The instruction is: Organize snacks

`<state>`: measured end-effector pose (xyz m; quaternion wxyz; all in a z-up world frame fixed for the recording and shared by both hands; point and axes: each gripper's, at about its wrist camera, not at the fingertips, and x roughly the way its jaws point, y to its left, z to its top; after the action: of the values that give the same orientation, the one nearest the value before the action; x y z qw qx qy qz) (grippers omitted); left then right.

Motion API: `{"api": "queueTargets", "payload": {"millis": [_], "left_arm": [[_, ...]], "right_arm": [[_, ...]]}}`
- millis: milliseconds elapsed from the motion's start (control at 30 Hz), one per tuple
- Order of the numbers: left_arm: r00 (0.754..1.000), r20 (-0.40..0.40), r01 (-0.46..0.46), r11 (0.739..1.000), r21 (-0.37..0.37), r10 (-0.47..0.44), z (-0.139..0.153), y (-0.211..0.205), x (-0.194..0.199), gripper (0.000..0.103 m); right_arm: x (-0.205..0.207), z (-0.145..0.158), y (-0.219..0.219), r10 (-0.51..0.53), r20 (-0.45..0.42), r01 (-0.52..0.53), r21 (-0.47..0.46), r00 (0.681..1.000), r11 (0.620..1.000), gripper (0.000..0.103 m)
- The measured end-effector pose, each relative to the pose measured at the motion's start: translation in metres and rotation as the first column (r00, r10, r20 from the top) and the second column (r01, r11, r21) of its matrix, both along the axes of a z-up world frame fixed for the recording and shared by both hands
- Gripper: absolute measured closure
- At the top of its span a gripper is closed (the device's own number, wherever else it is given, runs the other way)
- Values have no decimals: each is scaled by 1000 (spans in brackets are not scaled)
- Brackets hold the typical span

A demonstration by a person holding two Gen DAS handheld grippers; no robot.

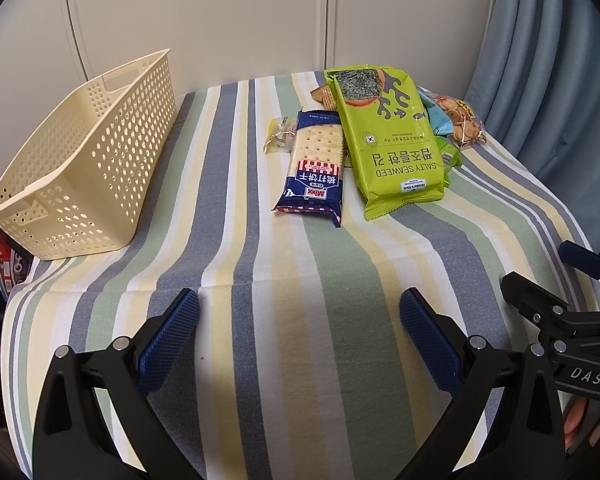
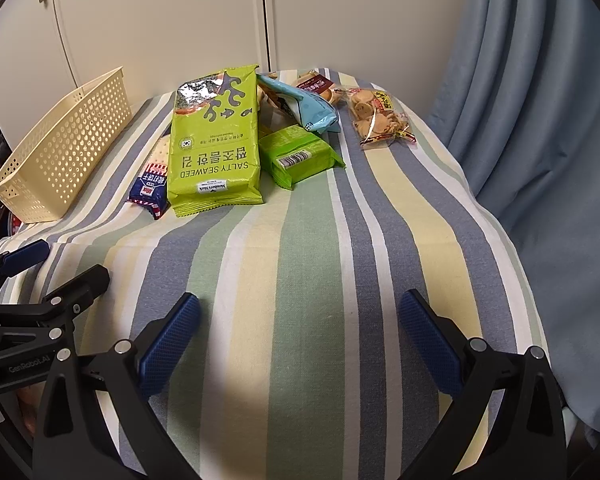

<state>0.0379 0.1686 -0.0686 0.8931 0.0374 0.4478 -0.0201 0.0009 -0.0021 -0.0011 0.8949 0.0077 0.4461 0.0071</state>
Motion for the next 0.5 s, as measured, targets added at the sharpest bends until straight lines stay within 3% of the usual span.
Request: {"api": "queueTargets", "payload": {"millis": [500], "left_arm": [[1000, -4, 4, 1000, -12, -4, 2, 3, 0, 2]], "right_arm": [[-2, 6, -1, 6, 9, -6, 2, 1000, 1000, 5]]}}
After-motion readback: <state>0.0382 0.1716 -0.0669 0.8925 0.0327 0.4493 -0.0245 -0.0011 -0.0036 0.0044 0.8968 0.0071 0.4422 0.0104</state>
